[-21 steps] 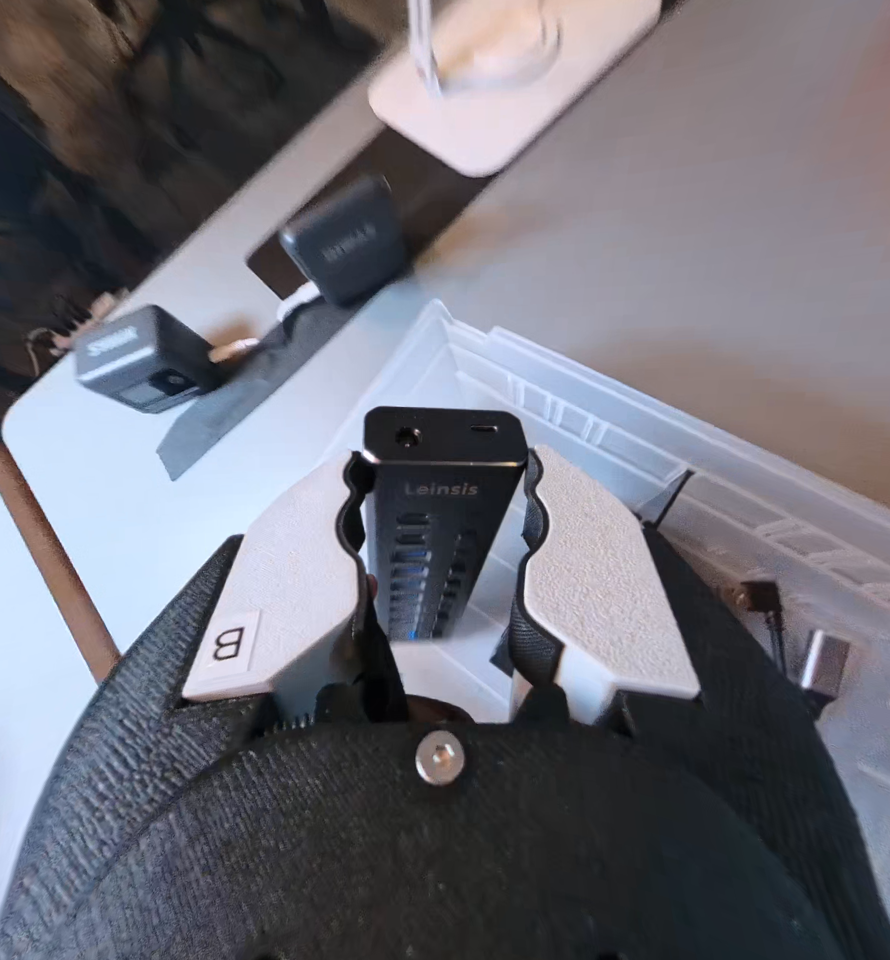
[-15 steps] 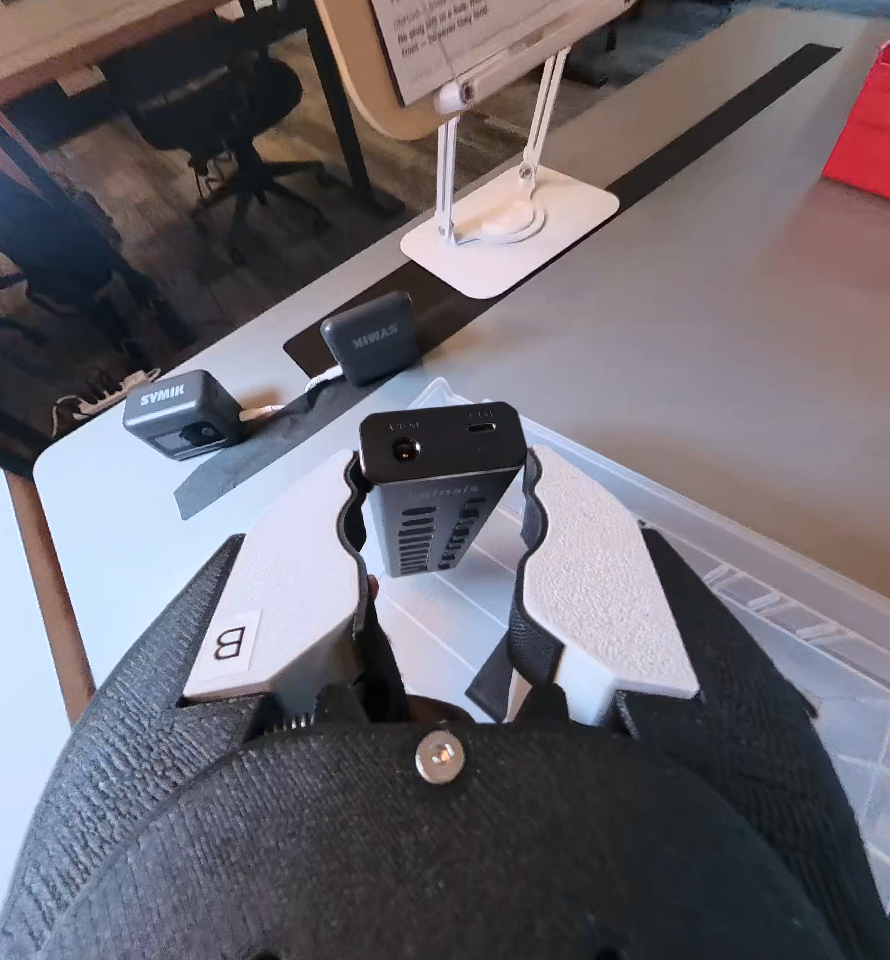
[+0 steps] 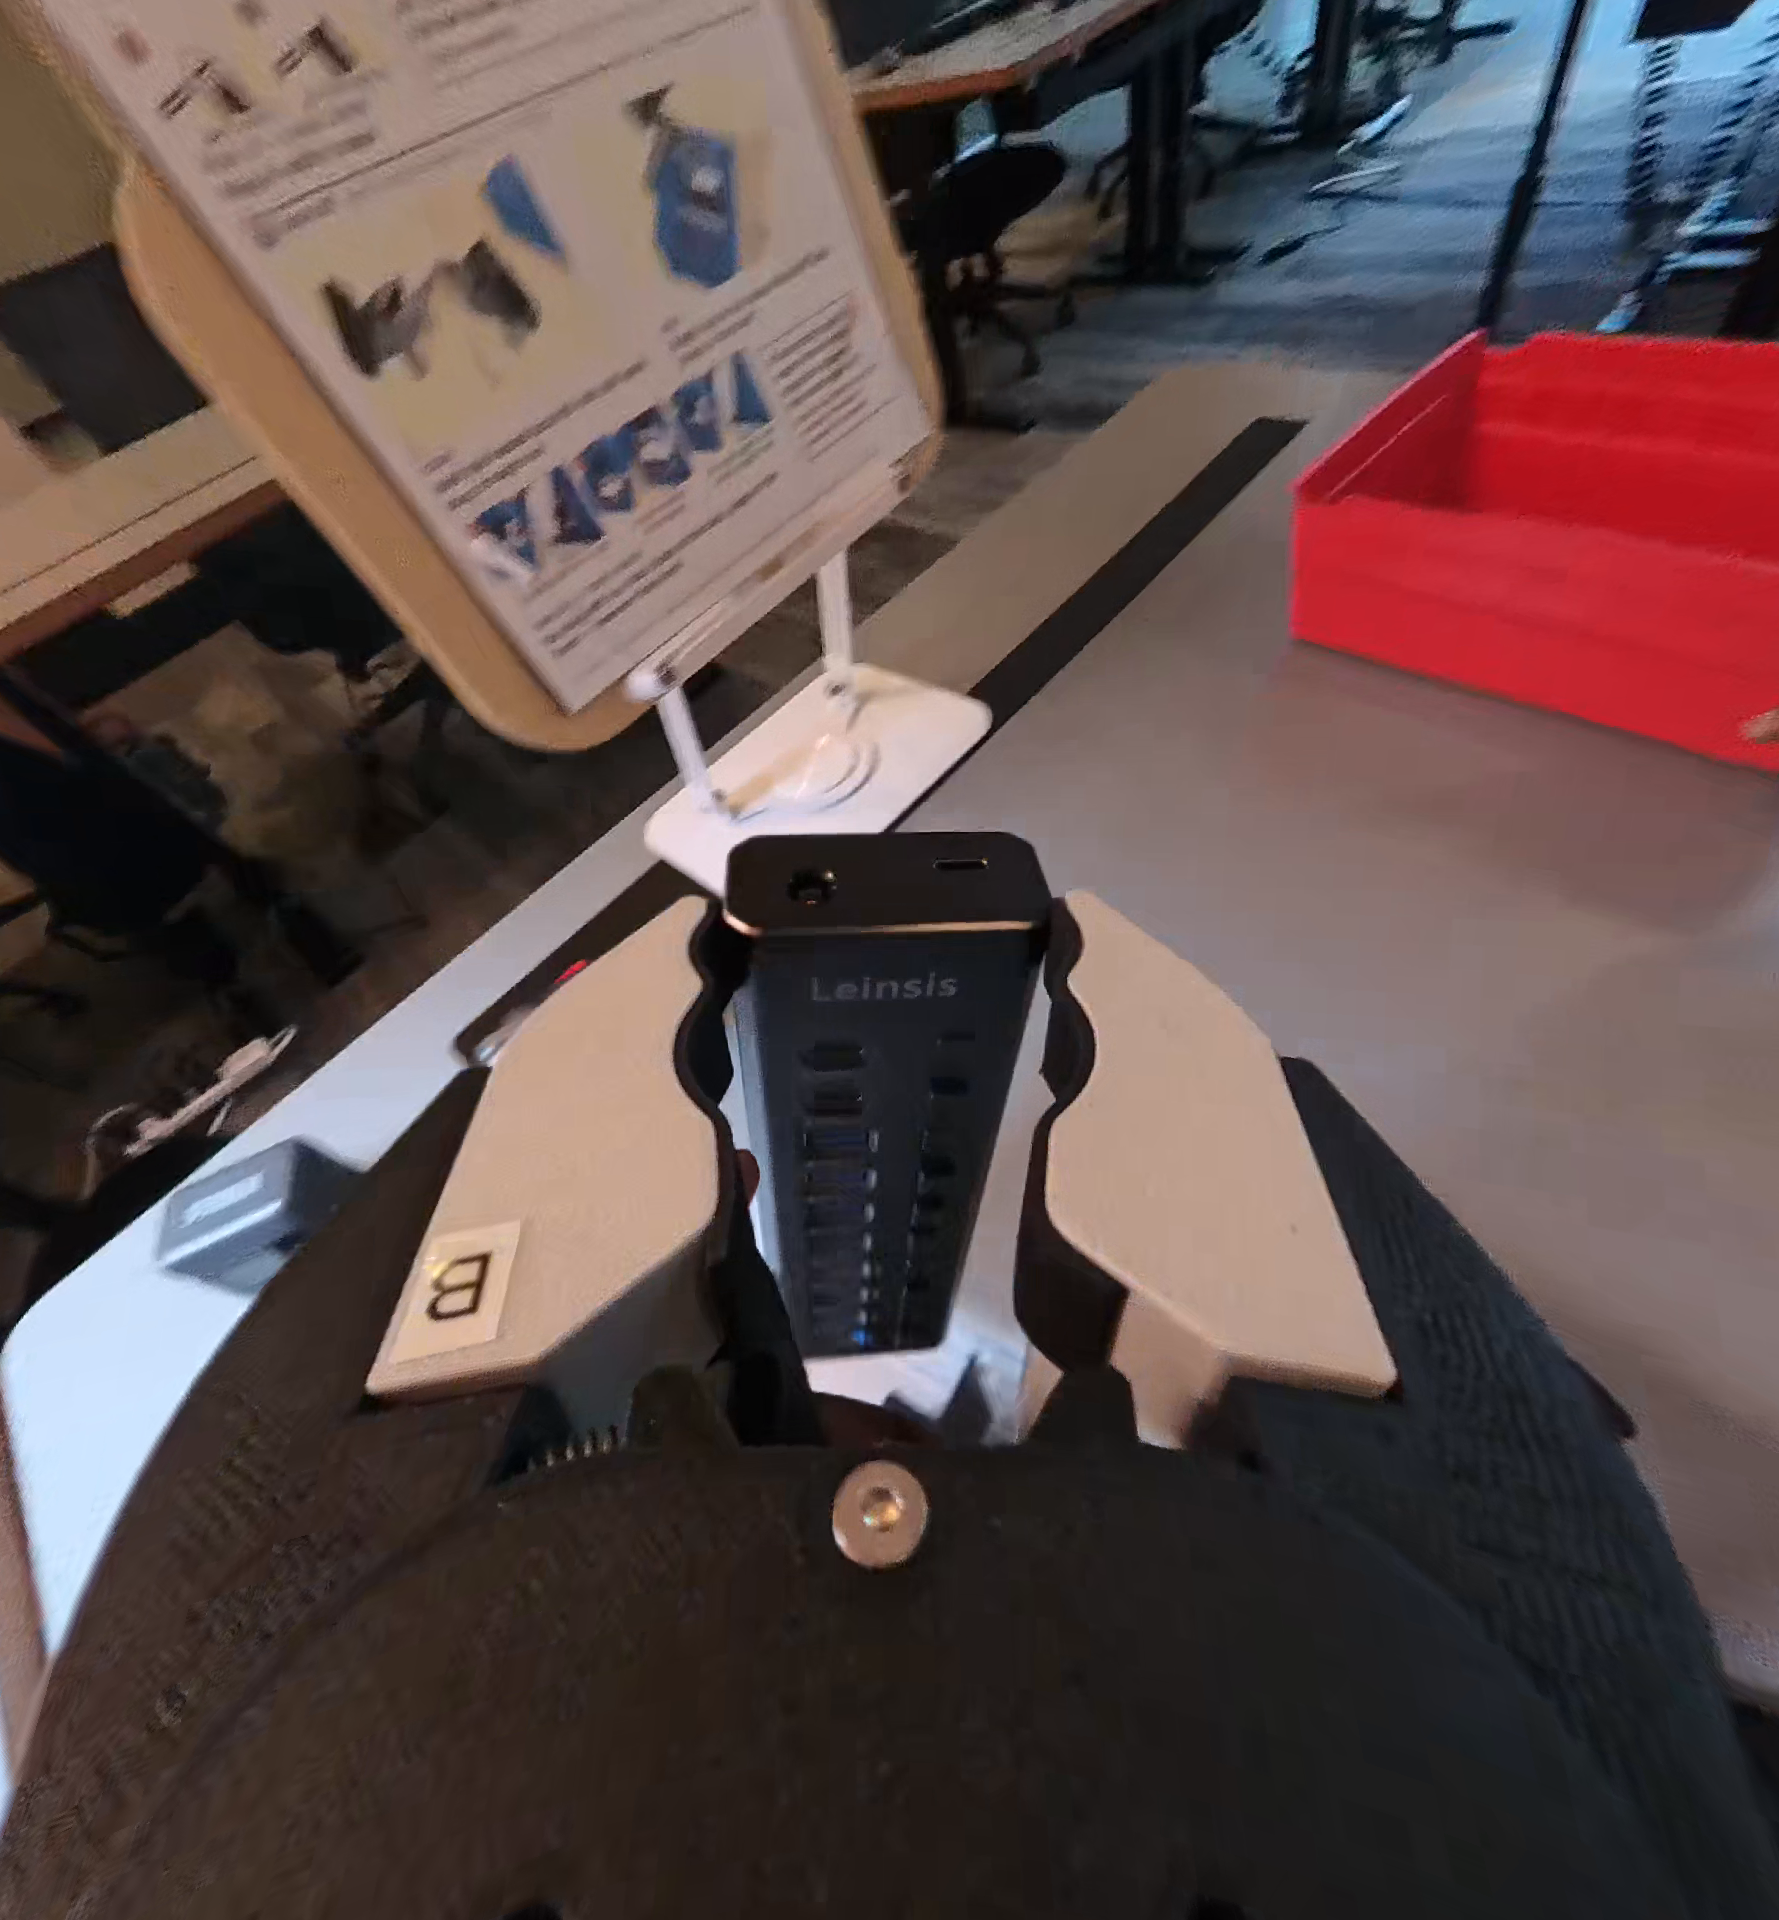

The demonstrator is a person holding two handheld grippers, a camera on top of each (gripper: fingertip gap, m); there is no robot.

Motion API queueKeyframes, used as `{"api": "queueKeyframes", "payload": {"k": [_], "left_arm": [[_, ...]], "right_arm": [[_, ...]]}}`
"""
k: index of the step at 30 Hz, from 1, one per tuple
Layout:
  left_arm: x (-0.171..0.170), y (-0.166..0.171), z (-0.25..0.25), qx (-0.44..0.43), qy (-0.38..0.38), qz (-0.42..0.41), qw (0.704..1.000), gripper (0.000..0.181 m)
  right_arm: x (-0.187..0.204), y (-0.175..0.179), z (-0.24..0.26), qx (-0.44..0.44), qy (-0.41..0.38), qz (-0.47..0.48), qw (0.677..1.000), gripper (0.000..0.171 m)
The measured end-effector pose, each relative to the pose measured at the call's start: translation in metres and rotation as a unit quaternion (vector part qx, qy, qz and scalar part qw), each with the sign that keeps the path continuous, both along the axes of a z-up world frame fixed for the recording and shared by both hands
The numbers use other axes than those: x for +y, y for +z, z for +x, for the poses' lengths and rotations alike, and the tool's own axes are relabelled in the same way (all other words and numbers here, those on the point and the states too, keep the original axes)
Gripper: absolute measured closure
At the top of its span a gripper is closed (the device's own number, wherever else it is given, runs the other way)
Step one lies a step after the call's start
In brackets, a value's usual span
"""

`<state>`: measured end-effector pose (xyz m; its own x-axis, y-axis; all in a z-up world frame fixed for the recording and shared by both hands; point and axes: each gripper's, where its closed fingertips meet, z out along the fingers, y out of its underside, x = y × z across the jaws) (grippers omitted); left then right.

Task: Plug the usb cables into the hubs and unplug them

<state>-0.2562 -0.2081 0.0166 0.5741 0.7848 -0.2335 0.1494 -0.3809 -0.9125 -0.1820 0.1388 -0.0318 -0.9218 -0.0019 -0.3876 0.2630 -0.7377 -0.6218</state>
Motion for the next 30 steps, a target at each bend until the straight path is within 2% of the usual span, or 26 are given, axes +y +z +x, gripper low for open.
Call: {"api": "queueKeyframes", "payload": {"k": [8,13,18,21,25,30], "left_arm": [[0.096,0.019,0.029,0.023,-0.106,0.014,0.994,0.123],[0.167,-0.007,0.049,-0.009,-0.181,0.067,0.981,0.123],[0.227,-0.037,0.067,-0.035,-0.224,0.124,0.966,0.123],[0.249,-0.047,0.074,-0.044,-0.235,0.165,0.957,0.123],[0.267,-0.067,0.081,-0.058,-0.247,0.178,0.951,0.123],[0.277,-0.094,0.103,-0.079,-0.315,0.175,0.929,0.123]], "right_arm": [[-0.001,0.001,0.001,0.001,0.002,0.001,1.000,0.066],[-0.004,-0.001,0.001,0.002,-0.001,0.013,1.000,0.067],[-0.006,-0.003,0.001,0.002,-0.007,0.025,1.000,0.067],[-0.006,-0.003,0.001,0.001,-0.004,0.025,1.000,0.067],[-0.009,-0.004,0.002,0.003,-0.005,0.033,0.999,0.067],[-0.011,-0.006,0.003,0.006,-0.007,0.044,0.999,0.067]]}}
